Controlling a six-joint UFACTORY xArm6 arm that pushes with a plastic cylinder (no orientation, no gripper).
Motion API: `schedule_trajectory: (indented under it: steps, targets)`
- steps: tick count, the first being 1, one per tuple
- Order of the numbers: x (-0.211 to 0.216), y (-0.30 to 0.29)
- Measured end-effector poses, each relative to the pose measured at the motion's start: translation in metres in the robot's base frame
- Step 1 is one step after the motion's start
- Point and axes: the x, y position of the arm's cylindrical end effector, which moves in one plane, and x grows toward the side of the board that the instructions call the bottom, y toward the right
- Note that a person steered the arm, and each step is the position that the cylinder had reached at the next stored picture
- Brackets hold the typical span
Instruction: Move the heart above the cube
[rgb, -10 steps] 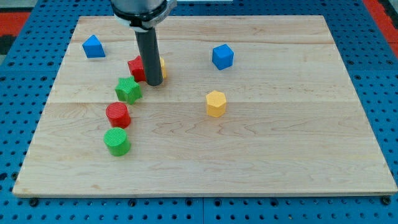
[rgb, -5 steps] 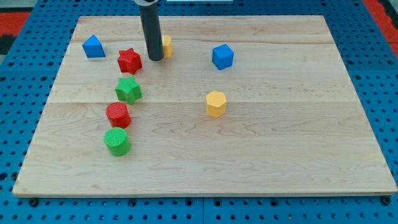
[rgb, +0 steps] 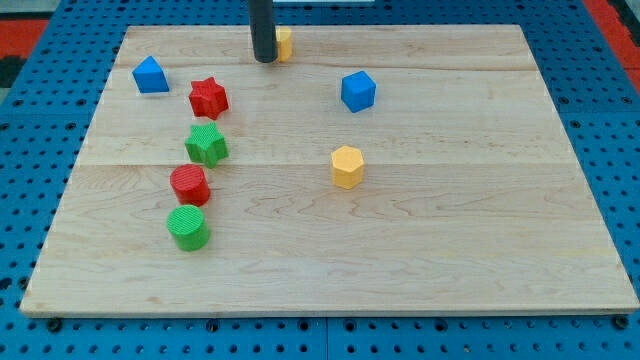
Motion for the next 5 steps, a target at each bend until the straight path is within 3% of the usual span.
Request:
schedule_trajectory:
  steps: [1,3,4,5]
  targets:
    - [0.000,-0.005]
    - [-0.043,-0.001]
    - [-0.005,0.065]
    - [-0.014,0.077]
